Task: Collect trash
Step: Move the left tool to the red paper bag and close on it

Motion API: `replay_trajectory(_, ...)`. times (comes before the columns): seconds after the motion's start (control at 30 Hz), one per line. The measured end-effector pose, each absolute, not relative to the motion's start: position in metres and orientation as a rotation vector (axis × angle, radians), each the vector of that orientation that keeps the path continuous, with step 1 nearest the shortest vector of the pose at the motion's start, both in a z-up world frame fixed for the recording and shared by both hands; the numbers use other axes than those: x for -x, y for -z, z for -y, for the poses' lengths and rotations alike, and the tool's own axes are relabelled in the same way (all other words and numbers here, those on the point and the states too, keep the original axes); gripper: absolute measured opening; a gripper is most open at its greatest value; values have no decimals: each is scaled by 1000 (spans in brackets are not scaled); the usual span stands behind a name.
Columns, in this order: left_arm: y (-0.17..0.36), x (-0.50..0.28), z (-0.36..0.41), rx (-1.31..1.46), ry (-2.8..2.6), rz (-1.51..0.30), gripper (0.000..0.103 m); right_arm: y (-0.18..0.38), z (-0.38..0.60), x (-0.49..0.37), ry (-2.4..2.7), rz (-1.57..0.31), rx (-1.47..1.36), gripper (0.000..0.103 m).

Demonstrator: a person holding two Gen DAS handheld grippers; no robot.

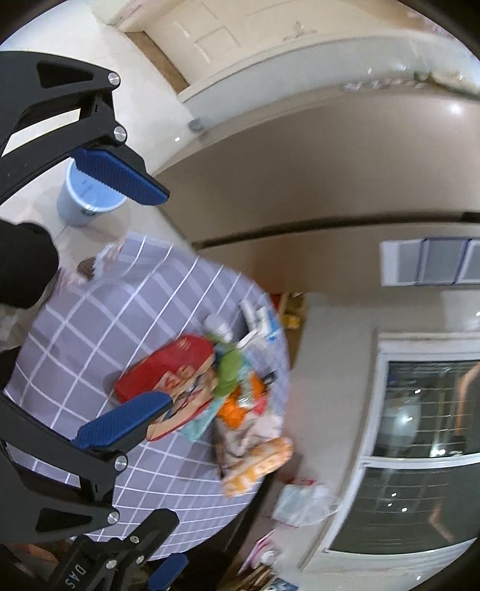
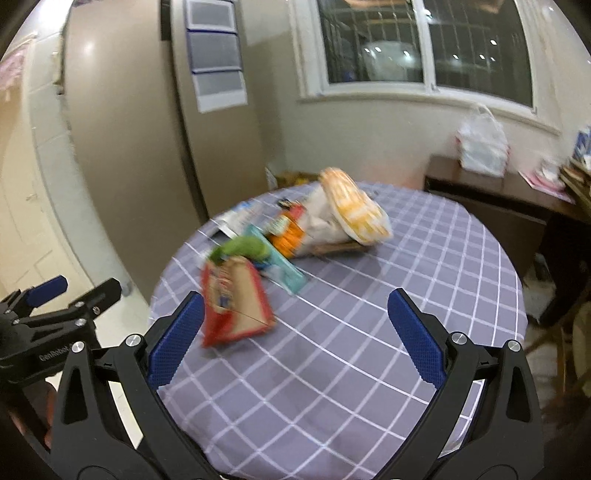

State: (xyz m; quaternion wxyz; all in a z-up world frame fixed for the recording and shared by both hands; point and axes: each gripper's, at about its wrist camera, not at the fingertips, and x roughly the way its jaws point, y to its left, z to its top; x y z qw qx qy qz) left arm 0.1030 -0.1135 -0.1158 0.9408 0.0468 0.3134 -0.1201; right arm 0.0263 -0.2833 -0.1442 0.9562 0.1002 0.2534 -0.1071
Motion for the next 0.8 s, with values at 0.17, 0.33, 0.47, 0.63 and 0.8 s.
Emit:
replay_trajectory(0.17,141,-117,149,-129,305,-720,99,164,304,-35,276,-570,-228,97)
replay_trajectory(0.33,162,-129,180,-180,338,-761,99,179,325,-38,305,-597,-285,97)
replay_trajectory(0.47,174,-143,193,-164,319,-798,99,191,334,-47,290,-640,-305,97)
replay_trajectory(0.63,181,-148,204,-161,329,-776,98,198,337,-54,278,-658,-317,97)
replay_trajectory(0.8,188,-151,200,-78,472,-775,70,202,340,-55,273,-672,-332,97)
